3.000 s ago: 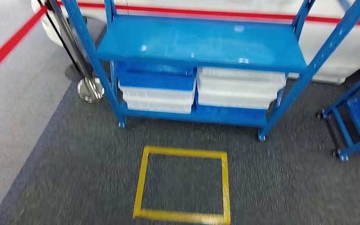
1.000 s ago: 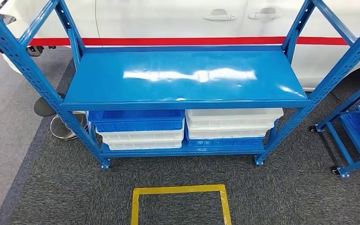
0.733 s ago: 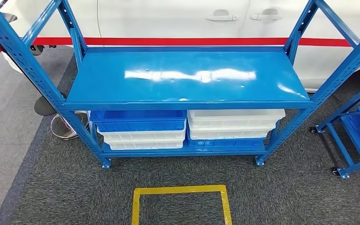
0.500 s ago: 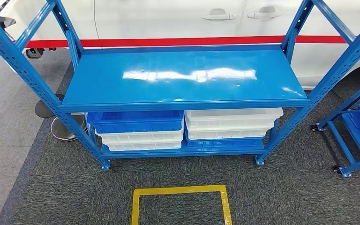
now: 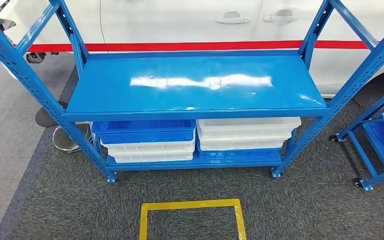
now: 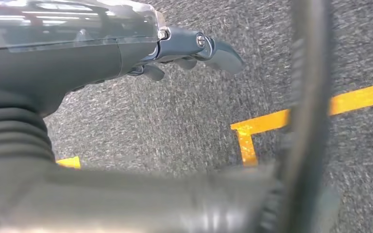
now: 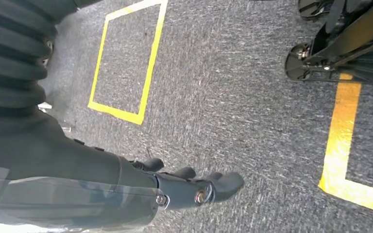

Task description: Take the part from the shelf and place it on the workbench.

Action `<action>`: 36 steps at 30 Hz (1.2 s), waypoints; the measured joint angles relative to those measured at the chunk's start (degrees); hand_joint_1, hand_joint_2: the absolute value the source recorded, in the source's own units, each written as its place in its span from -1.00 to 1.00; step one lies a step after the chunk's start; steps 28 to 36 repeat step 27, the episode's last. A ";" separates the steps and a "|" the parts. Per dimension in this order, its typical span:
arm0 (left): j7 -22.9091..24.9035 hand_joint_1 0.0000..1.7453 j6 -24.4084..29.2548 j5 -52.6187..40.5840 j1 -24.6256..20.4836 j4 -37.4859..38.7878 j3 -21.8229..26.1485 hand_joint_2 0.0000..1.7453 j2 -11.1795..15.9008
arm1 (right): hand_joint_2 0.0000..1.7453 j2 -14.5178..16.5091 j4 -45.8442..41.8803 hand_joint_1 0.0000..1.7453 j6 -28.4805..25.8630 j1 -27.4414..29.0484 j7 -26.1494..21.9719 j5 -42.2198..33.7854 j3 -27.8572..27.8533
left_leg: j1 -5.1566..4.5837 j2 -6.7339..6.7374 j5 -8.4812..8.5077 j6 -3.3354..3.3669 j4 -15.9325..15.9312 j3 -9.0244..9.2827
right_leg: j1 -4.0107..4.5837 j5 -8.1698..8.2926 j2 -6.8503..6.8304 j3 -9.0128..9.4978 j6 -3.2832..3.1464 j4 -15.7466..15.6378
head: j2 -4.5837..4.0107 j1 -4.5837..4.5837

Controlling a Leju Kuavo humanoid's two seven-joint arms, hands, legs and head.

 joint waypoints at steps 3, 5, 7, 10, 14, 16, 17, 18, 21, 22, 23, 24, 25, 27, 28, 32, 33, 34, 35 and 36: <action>0.16 -1.00 0.25 0.08 0.07 0.00 0.55 1.00 -0.01 | -1.00 0.00 0.01 -1.00 -0.03 0.01 -0.04 0.01 0.00 | -0.27 0.00 0.04 0.22 0.01 -0.02 | -0.19 0.13 0.01 0.10 0.32 -0.24 | 0.00 0.00; 0.38 -1.00 0.52 0.14 0.05 0.00 0.92 1.00 -0.01 | -1.00 0.00 0.01 -1.00 -0.02 0.00 -0.02 0.06 0.00 | -0.39 0.00 0.01 0.39 0.01 -0.03 | -0.30 0.17 0.01 0.16 0.49 -0.32 | 0.00 0.00; 0.50 -1.00 0.74 0.20 0.03 0.00 1.07 1.00 -0.01 | -1.00 0.00 0.01 -1.00 -0.01 0.00 -0.02 0.12 0.00 | -0.49 0.00 -0.02 0.48 0.03 -0.03 | -0.38 0.18 0.01 0.18 0.55 -0.35 | 0.00 0.00; 0.54 -1.00 0.89 0.28 0.02 0.00 1.27 1.00 -0.01 | 0.50 0.02 0.02 -1.00 0.02 0.00 -0.01 0.16 0.00 | -0.56 0.00 -0.06 0.55 0.04 -0.02 | -0.46 0.18 0.01 0.17 0.80 -0.36 | 0.00 0.00; 1.26 -1.00 0.97 0.69 0.09 -0.01 1.32 1.00 -0.01 | 1.00 -0.03 -0.02 -1.00 0.07 0.08 0.94 -0.11 0.49 | -0.57 0.00 -0.08 0.60 0.05 -0.01 | -0.47 0.17 0.01 0.17 0.91 -0.36 | 0.00 0.00; 1.83 -1.00 0.74 1.70 0.33 -0.10 0.94 1.00 0.01 | 1.00 -0.21 -0.16 -1.00 0.20 0.32 1.47 -1.50 1.88 | -0.57 0.00 -0.08 0.60 0.05 0.00 | -0.47 0.17 0.01 0.16 0.91 -0.36 | 0.00 0.00; 2.12 -1.00 0.53 2.45 0.49 -0.21 0.64 1.00 0.03 | 1.00 -0.35 -0.26 -1.00 0.33 0.49 1.55 -2.63 2.83 | -0.57 0.00 -0.08 0.60 0.05 0.00 | -0.47 0.17 0.01 0.16 0.91 -0.36 | 0.00 0.00; 2.39 -1.00 0.29 3.24 0.68 -0.36 0.30 1.00 0.05 | 1.00 -0.49 -0.37 -1.00 0.50 0.66 1.55 -3.82 3.75 | -0.57 0.00 -0.08 0.60 0.05 0.00 | -0.47 0.17 0.01 0.15 0.91 -0.36 | 0.00 0.00; 3.21 -1.00 -0.47 5.90 1.25 -0.92 -1.10 1.00 0.19 | 1.00 -1.02 -0.83 -1.00 1.13 1.19 1.54 -8.10 6.89 | -0.56 0.00 -0.08 0.59 0.05 0.00 | -0.45 0.16 0.01 0.15 0.91 -0.35 | 0.00 0.00; 3.48 -1.00 -0.73 6.78 1.45 -1.13 -1.63 1.00 0.25 | 1.00 -1.20 -1.01 -1.00 1.28 1.38 1.53 -9.61 8.04 | -0.56 0.00 -0.08 0.59 0.05 -0.01 | -0.45 0.16 0.01 0.15 0.90 -0.35 | 0.00 0.00; 3.73 -1.00 -0.97 7.64 1.63 -1.33 -2.15 1.00 0.29 | 1.00 -1.38 -1.19 -1.00 1.43 1.57 1.51 -11.00 9.12 | -0.56 0.00 -0.08 0.59 0.05 -0.01 | -0.44 0.15 0.01 0.14 0.90 -0.34 | 0.00 0.00; 3.98 -1.00 -1.21 8.47 1.81 -1.54 -2.70 1.00 0.37 | 1.00 -1.57 -1.39 -1.00 1.59 1.76 1.49 -12.37 10.21 | -0.55 0.00 -0.08 0.59 0.05 -0.01 | -0.44 0.15 0.01 0.14 0.90 -0.33 | 0.00 0.00; 4.24 -1.00 -1.45 9.35 2.00 -1.76 -3.26 1.00 0.43 | 1.00 -1.76 -1.58 -1.00 1.79 1.96 1.45 -13.80 11.35 | -0.55 0.00 -0.08 0.58 0.04 -0.02 | -0.44 0.14 0.01 0.14 0.89 -0.32 | 0.00 0.00; 4.62 -1.00 -1.82 10.68 2.31 -2.12 -4.14 1.00 0.55 | 1.00 -2.07 -1.90 -1.00 2.11 2.27 1.38 -15.93 13.08 | -0.55 0.00 -0.08 0.58 0.04 -0.03 | -0.44 0.13 0.01 0.14 0.88 -0.31 | 0.00 0.00; 4.62 -1.00 -1.82 10.68 2.31 -2.12 -4.14 1.00 0.55 | 1.00 -2.07 -1.90 -1.00 2.11 2.27 1.38 -15.93 13.08 | -0.55 0.00 -0.08 0.58 0.04 -0.03 | -0.44 0.13 0.01 0.14 0.88 -0.31 | 0.00 0.00; 4.62 -1.00 -1.82 10.68 2.31 -2.12 -4.14 1.00 0.55 | 1.00 -2.07 -1.90 -1.00 2.11 2.27 1.38 -15.93 13.08 | -0.55 0.00 -0.08 0.58 0.04 -0.03 | -0.44 0.13 0.01 0.14 0.88 -0.31 | 0.00 0.00; 4.62 -1.00 -1.82 10.68 2.31 -2.12 -4.14 1.00 0.55 | 1.00 -2.07 -1.90 -1.00 2.11 2.27 1.38 -15.93 13.08 | -0.55 0.00 -0.08 0.58 0.04 -0.03 | -0.44 0.13 0.01 0.14 0.88 -0.31 | 0.00 0.00; 4.62 -1.00 -1.82 10.68 2.31 -2.12 -4.14 1.00 0.55 | 1.00 -2.07 -1.90 -1.00 2.11 2.27 1.38 -15.93 13.08 | -0.55 0.00 -0.08 0.58 0.04 -0.03 | -0.44 0.13 0.01 0.14 0.88 -0.31 | 0.00 0.00; 4.62 -1.00 -1.82 10.68 2.31 -2.12 -4.14 1.00 0.55 | 1.00 -2.07 -1.90 -1.00 2.11 2.27 1.38 -15.93 13.08 | -0.55 0.00 -0.08 0.58 0.04 -0.03 | -0.44 0.13 0.01 0.14 0.88 -0.31 | 0.00 0.00; 4.62 -1.00 -1.82 10.68 2.31 -2.12 -4.14 1.00 0.55 | 1.00 -2.07 -1.90 -1.00 2.11 2.27 1.38 -15.93 13.08 | -0.55 0.00 -0.08 0.58 0.04 -0.03 | -0.44 0.13 0.01 0.14 0.88 -0.31 | 0.00 0.00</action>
